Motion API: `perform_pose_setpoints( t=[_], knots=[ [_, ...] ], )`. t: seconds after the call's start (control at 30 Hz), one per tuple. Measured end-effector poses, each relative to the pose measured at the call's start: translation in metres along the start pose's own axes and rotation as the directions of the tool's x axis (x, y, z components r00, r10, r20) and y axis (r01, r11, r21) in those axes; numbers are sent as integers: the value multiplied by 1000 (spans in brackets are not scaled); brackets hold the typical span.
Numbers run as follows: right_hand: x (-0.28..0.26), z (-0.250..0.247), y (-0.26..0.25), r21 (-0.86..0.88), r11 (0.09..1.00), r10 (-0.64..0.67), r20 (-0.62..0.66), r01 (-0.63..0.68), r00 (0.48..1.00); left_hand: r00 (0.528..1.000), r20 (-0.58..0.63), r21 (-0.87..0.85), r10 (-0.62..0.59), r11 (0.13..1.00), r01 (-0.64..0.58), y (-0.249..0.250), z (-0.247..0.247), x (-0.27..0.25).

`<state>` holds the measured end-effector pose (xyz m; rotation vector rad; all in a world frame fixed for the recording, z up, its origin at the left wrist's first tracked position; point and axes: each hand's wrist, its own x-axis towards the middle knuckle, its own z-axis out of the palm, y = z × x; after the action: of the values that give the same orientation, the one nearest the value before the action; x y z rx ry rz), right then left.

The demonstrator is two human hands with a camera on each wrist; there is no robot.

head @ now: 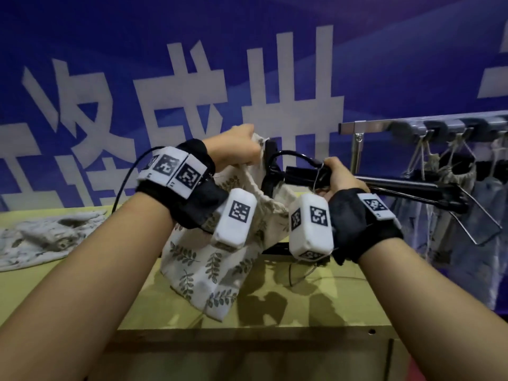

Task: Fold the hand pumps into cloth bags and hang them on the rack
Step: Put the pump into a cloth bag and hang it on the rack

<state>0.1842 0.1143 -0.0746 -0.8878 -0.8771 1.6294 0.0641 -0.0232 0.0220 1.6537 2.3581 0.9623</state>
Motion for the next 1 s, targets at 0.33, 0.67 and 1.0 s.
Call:
perform_pose_setpoints(
  t=[0.33, 0.67, 1.0],
  knots=[
    [-39, 0, -9, 54, 999, 14, -121, -7, 993, 995, 51, 459, -83, 887, 51, 4, 17, 21],
    [-31, -9, -16, 4, 993, 114, 54, -114, 992, 977, 180, -120, -110, 984, 133, -5, 14, 18],
    [-37, -2, -4, 48, 998, -26, -263, 40, 964, 933, 341, -115, 120, 990, -85, 46, 43, -16]
  ],
)
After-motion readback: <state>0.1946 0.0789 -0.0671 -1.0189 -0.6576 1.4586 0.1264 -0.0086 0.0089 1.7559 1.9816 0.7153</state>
